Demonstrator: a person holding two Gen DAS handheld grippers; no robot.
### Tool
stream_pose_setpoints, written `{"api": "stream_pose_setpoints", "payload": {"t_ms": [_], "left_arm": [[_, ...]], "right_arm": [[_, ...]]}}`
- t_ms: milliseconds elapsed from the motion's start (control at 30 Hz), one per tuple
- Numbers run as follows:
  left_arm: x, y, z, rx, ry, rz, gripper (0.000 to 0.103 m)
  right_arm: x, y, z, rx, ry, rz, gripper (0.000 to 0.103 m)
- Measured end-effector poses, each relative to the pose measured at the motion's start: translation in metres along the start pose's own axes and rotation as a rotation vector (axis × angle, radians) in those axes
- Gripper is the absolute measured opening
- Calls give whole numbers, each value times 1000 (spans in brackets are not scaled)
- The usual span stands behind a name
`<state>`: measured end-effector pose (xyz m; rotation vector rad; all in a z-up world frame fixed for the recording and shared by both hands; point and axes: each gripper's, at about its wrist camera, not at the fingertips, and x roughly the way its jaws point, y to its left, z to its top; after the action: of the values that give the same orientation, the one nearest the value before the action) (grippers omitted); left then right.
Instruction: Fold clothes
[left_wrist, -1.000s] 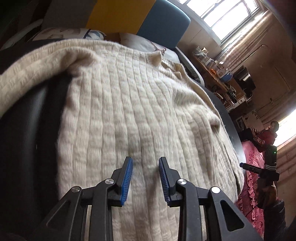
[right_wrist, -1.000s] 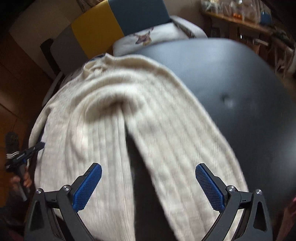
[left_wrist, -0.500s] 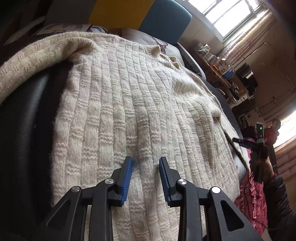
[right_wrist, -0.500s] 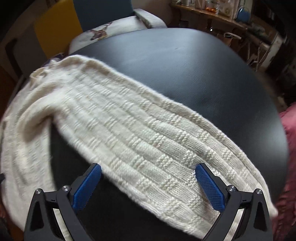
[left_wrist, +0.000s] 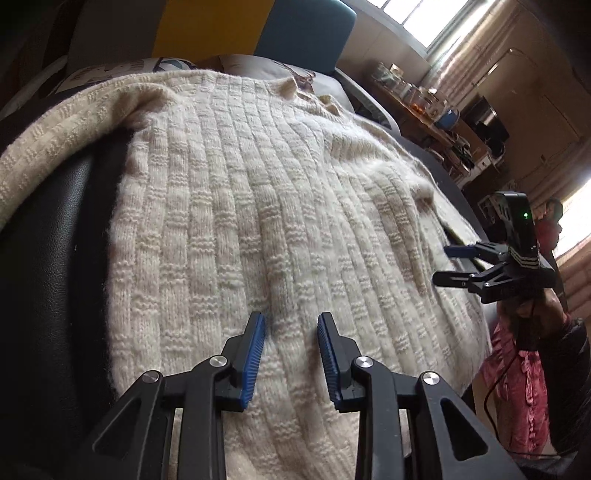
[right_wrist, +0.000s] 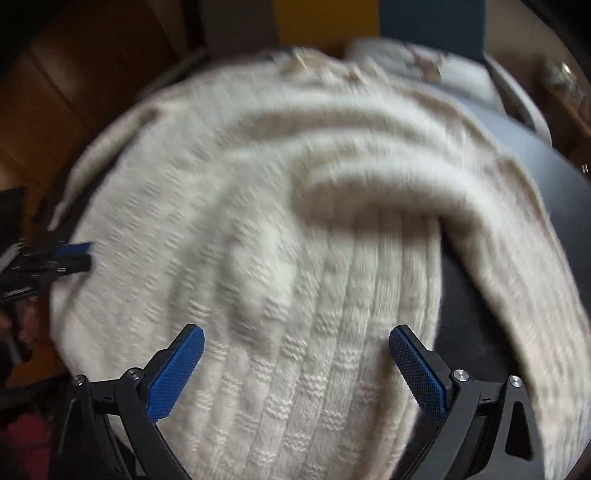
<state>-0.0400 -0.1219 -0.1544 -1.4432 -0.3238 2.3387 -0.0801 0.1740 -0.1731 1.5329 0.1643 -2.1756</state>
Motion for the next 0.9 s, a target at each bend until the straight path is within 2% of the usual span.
{"api": "stream_pose_setpoints", "payload": {"t_ms": [67,167,333,400,467,567,633,667,733,867,900], "left_arm": [[-1,2,-3,2,-5,-14,29],[-3,4,-3,-20,-8,-26,29],[-28,5,-9,-68,-55,-21,29],[-48,18,-15,-126,-90,-26,29],[-71,44,-27,-225,-144,-19,29],[-109,102,-52,-395,-224,88,31],[-137,140,-70,-491,-277,235,34],[-153,153,-77,-485,-300,359,36],[-184,175,-92,-454,-343,619,37],[-195,180,-97,-212,-323,731,46],[-188,178,-96,-124,-294,760,46]], "right_arm": [[13,-1,-6,16,49,-37,103],[6,0,-32,24,63,-75,103],[-6,-1,-52,81,15,-83,103],[-13,3,-49,117,-13,-76,103],[-26,16,-41,135,-94,-24,103],[-32,54,-22,110,-182,57,103],[-29,84,-8,70,-214,77,103],[-26,97,-3,48,-225,88,103],[-15,119,8,10,-226,115,103],[-4,143,10,-40,-185,148,103],[-2,146,9,-48,-173,150,103]]}}
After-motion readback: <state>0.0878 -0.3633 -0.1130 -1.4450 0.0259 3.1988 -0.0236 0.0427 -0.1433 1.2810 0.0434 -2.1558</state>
